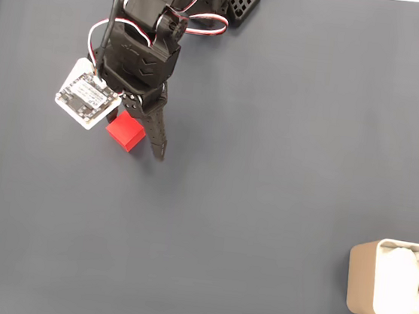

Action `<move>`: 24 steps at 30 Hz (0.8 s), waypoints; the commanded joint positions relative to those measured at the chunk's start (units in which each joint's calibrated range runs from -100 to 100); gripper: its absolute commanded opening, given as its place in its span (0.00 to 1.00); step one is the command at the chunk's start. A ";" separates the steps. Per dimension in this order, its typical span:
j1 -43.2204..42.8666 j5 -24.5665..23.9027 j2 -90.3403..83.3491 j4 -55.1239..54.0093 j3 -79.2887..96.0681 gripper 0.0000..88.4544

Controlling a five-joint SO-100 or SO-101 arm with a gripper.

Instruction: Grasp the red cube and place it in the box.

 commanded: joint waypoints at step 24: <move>-1.30 6.50 -0.59 2.26 -1.91 0.00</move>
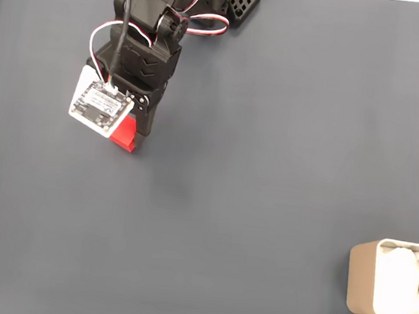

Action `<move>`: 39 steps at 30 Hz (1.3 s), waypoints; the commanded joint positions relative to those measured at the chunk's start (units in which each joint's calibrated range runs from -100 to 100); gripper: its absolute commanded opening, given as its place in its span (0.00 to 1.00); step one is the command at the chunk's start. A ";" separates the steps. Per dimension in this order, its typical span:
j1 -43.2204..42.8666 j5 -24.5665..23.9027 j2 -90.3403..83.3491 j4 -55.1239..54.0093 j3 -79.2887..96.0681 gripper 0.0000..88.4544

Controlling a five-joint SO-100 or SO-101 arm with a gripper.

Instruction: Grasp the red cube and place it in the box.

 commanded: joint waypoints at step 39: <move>-33.46 -0.49 2.35 29.41 -63.13 0.00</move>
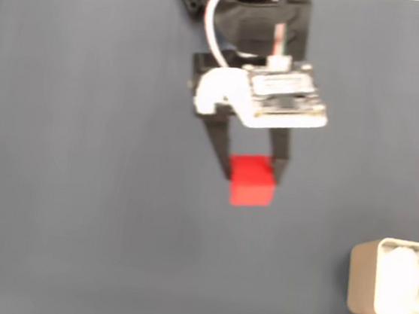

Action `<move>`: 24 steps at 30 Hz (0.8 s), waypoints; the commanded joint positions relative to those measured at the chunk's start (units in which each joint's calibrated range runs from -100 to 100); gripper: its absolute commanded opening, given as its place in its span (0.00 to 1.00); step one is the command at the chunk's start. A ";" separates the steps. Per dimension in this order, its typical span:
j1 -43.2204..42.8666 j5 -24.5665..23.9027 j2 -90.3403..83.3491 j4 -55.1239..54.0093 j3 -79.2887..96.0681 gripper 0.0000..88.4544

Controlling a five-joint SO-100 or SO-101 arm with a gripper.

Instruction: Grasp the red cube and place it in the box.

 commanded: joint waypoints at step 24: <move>-14.84 2.59 28.61 -12.67 -28.43 0.00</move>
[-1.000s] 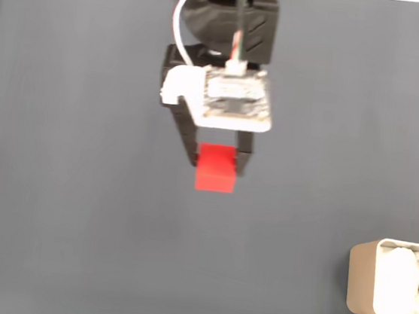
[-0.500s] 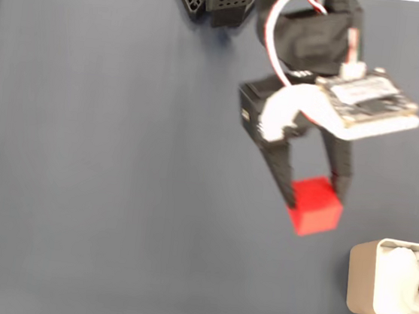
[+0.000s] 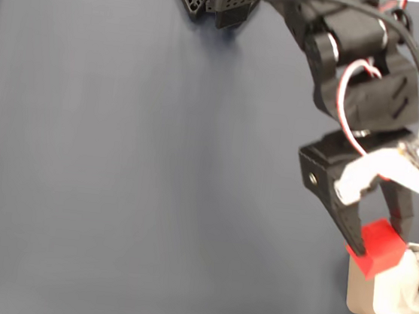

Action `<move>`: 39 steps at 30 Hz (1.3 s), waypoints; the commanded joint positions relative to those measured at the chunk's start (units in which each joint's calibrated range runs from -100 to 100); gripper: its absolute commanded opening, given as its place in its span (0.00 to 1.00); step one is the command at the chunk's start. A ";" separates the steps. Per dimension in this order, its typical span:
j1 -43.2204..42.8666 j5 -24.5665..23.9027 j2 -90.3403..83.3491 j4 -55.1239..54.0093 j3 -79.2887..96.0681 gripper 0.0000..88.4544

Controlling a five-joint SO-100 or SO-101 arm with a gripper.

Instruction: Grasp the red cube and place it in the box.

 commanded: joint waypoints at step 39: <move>-6.36 -0.29 21.96 -5.56 -22.52 0.00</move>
